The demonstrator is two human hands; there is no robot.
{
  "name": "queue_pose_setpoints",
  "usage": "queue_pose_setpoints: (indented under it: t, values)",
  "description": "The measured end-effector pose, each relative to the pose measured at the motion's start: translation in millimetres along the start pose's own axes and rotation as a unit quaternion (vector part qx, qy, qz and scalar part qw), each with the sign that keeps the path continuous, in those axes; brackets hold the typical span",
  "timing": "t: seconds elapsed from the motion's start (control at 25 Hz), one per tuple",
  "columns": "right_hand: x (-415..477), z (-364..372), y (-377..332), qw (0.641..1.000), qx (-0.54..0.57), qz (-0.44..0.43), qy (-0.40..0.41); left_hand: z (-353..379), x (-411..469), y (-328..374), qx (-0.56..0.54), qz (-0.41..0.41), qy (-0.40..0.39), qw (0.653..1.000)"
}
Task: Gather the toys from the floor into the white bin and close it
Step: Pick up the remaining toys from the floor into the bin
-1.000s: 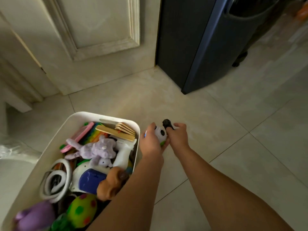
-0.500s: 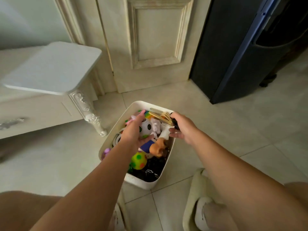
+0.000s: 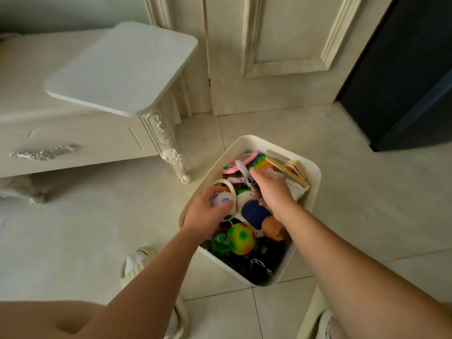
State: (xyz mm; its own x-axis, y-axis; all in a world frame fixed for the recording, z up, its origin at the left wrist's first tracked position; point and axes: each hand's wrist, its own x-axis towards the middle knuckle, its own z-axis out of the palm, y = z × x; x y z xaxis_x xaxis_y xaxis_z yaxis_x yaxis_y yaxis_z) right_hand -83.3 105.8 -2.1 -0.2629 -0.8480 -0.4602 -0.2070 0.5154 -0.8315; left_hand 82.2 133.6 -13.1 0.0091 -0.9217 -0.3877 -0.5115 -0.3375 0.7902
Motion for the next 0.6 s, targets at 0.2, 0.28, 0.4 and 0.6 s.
queue_pose_setpoints:
  t: [0.2, 0.28, 0.4, 0.6]
  values:
    - [-4.5, 1.6, 7.1, 1.000, -0.016, -0.005, 0.005, 2.8, -1.2, -0.8, 0.070, 0.039, -0.108, 0.991]
    - [-7.4, 0.0, 9.6, 1.000, -0.019, 0.000, 0.008, 0.6, -8.8, 1.5, 0.024, 0.049, -0.137, 0.989]
    - [-17.6, -3.1, 14.1, 0.999, -0.032, -0.010, 0.002, 11.7, -31.2, 2.0, 0.039, 0.088, -0.225, 0.970]
    - [-34.9, -13.1, 28.2, 0.997, -0.043, 0.025, -0.054, 38.0, -50.8, -17.2, 0.323, 0.205, -0.227, 0.896]
